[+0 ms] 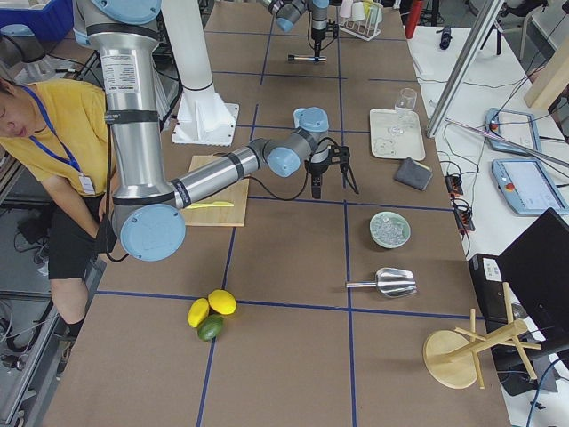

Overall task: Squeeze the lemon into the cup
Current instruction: 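Open the left gripper and draw it back from the steel rod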

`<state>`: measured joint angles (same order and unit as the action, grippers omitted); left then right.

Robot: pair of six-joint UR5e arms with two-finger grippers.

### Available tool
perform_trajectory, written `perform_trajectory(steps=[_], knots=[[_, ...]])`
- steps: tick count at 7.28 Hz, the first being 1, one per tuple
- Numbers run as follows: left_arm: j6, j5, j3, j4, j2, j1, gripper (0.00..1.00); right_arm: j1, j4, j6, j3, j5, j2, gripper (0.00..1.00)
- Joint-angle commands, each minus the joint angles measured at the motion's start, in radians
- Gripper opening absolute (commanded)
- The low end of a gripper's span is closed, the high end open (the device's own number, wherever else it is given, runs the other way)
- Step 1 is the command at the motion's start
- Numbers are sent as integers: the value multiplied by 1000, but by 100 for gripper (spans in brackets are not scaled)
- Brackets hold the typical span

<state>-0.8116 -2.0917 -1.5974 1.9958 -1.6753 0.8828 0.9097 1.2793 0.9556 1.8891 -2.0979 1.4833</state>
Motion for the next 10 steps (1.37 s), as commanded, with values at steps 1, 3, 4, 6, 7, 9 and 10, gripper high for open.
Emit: perform_trajectory(steps=[1,3,4,6,7,9,10], knots=[[-8,-1,1,0,-3,-4,99,0,0,0,1,-1,-2,100],[3,-2,-28,-3,2,2,100,0,0,0,1,-1,-2,100],[9,-16,-76,-3,11,36,100,3,0,-15,-1,-1,6,100],[146,-113,-133,-5,41,222,100,49,0,-81,-13,-5,24,100],[264,-187,-133,-5,74,314,100,82,0,-121,-25,-8,37,100],[401,-191,-145,-6,132,405,100,170,2,-229,-50,-66,58,100],[527,-192,-142,-32,159,486,100,258,2,-338,-92,-138,66,100]])
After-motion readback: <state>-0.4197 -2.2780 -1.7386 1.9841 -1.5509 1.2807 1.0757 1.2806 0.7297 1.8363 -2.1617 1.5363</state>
